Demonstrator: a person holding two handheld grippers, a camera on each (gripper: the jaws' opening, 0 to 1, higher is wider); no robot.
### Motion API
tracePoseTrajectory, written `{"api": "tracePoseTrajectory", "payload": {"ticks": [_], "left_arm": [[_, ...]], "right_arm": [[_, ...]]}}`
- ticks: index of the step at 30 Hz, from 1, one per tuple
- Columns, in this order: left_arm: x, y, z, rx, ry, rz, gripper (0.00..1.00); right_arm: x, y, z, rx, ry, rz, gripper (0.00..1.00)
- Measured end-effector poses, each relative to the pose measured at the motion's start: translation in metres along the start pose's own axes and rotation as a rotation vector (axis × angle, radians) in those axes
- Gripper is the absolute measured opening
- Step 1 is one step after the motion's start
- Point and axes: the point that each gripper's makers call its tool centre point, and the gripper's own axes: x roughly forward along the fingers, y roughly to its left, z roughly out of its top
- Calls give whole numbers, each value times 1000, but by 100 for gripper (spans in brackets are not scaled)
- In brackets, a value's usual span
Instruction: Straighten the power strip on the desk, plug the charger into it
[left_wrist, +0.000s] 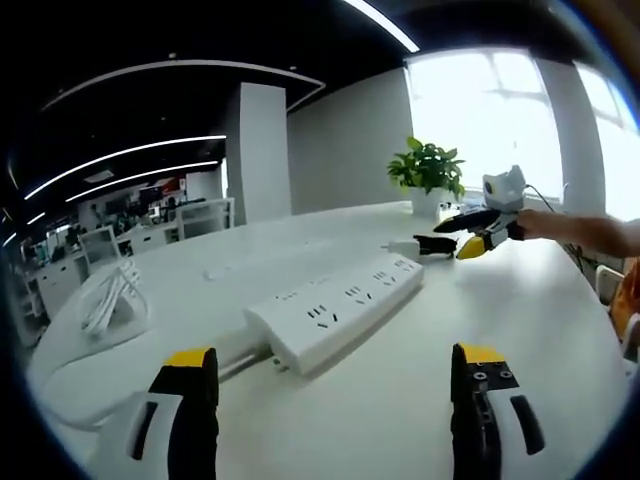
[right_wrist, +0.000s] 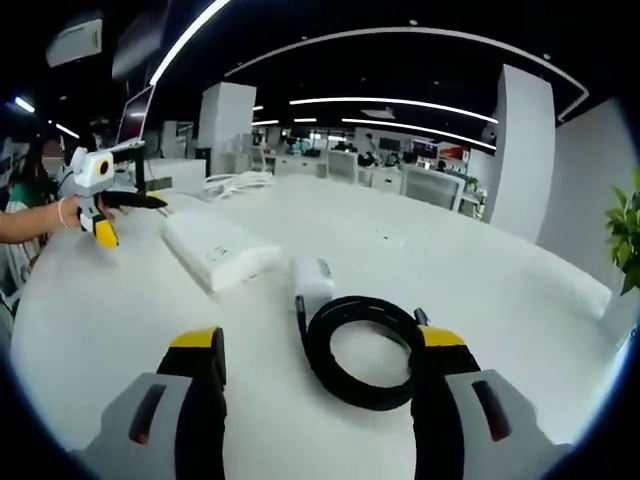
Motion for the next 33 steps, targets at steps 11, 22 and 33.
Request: {"api": "tracePoseTrajectory", "payload": {"ticks": [11, 22, 33], "left_arm": [[1, -1, 0, 0, -3, -3, 98], [0, -3, 1, -7, -15, -11, 97], [-1, 1, 1, -8, -20, 1, 96]], "right_arm": [[-2, -3, -2, 19, 39, 37, 54], [-1, 3, -8, 15, 112, 83, 47], [3, 2, -11, 35, 172, 115, 38]]}}
